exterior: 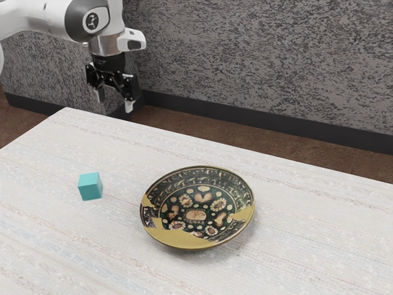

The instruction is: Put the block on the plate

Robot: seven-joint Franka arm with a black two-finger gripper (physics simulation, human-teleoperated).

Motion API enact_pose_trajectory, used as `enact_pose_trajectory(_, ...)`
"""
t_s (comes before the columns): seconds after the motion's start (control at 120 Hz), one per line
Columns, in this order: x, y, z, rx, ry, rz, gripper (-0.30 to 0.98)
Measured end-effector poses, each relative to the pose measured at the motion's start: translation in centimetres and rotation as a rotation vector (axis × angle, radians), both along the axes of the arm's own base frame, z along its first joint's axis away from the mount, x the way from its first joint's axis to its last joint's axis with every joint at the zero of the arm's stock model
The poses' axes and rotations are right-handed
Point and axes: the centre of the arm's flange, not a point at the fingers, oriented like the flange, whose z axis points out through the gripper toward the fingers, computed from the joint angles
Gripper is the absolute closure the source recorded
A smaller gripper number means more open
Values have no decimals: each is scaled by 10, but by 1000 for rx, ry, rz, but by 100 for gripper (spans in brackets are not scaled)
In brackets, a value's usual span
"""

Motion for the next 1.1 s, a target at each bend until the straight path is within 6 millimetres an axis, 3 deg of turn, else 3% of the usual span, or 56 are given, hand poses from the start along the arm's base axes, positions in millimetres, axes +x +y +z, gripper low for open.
enact_pose_trajectory(0.142, 4, 10, -9, -3, 5, 17, 0)
enact_pose_trajectory(0.275, 20, 110, -72, -26, 59, 223, 0)
enact_pose_trajectory(0.383, 29, 152, -133, -52, 99, 326, 0)
enact_pose_trajectory(0.458, 24, 173, -176, -81, 123, 389, 0)
enact_pose_trajectory(0.525, 20, 181, -202, -104, 125, 435, 0)
enact_pose_trajectory(0.692, 11, 193, -245, -137, 109, 544, 0)
enact_pose_trajectory(0.783, 4, 211, -269, -140, 106, 611, 0)
enact_pose_trajectory(0.875, -3, 221, -282, -141, 96, 660, 0)
enact_pose_trajectory(1.1, -6, 223, -305, -128, 62, 701, 0)
